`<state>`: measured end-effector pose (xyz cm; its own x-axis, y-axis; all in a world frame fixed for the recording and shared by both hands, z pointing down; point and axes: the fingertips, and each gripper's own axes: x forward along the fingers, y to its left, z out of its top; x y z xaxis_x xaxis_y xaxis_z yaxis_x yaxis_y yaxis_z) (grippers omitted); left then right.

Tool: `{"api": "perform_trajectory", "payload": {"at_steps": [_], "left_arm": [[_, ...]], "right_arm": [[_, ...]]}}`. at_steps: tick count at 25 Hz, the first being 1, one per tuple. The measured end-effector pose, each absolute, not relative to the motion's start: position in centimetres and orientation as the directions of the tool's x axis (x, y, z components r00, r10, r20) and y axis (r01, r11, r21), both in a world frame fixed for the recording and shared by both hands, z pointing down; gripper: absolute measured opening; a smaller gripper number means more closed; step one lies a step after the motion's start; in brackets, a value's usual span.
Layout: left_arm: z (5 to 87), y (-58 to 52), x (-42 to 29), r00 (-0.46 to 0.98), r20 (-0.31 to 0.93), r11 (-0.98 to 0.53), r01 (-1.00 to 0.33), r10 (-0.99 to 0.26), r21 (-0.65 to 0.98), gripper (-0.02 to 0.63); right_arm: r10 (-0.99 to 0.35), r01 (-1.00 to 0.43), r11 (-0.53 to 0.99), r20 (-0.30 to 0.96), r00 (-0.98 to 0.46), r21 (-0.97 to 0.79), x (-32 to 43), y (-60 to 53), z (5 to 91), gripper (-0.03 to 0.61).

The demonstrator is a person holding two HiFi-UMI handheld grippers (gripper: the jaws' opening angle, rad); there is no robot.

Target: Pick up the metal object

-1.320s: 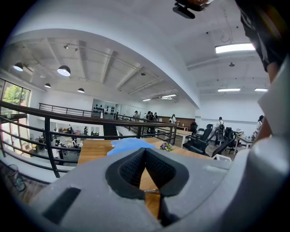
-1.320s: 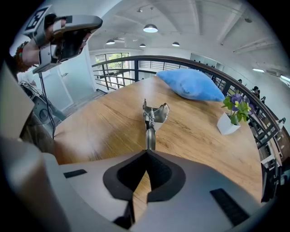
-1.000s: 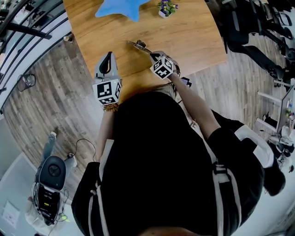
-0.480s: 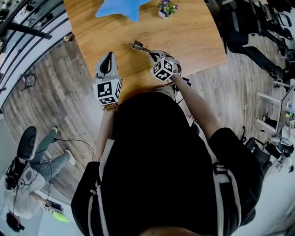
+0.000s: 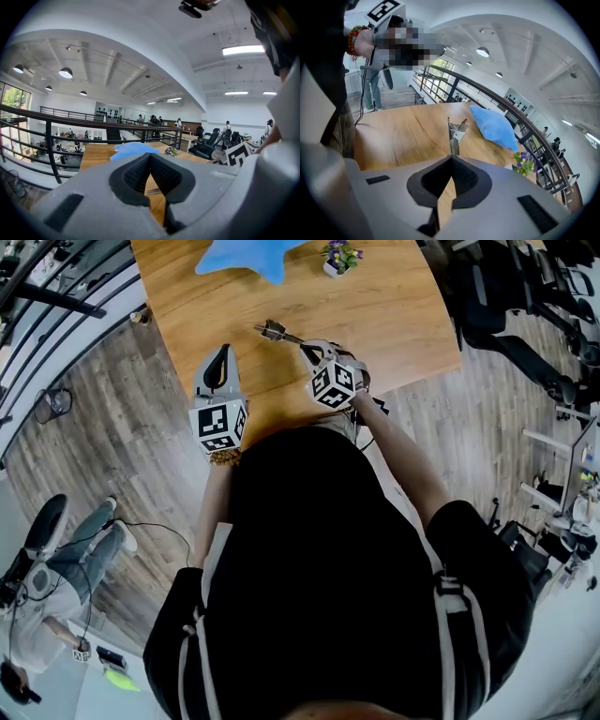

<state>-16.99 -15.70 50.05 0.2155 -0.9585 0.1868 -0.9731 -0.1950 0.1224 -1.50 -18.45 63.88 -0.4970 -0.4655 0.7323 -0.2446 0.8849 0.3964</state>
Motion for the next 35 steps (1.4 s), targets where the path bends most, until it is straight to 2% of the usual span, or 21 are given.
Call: {"api": "perform_trajectory", "payload": {"at_steps": [6, 14, 23, 35], "left_arm": [[50.1, -15.4, -17.1, 0.216, 0.188, -0.195, -0.973, -0.958, 0.121, 0.008], [50.0, -15.5, -16.7, 0.222, 0.188, -0.202, -0.972, -0.957, 0.117, 0.008], [49.1, -16.7, -15.9, 0.256, 0.164, -0.242, -0.965, -0.953, 0.103, 0.008], [43.0, -18.5, -13.4, 0.301, 0.037, -0.299, -0.952, -0.953, 0.066, 0.008]], "right_arm": [[-0.481, -0.195, 0.870, 0.698, -0.530, 0.452, -2.4, -18.2, 61.3, -0.005], [-0.512, -0.225, 0.845, 0.609, -0.606, 0.486, -4.0, -18.7, 55.5, -0.005], [-0.580, -0.397, 0.805, 0.448, -0.681, 0.440, -4.6, -20.1, 47.3, -0.005], [-0.645, -0.474, 0.742, 0.309, -0.699, 0.474, -2.7, -19.5, 39.8, -0.005]]}}
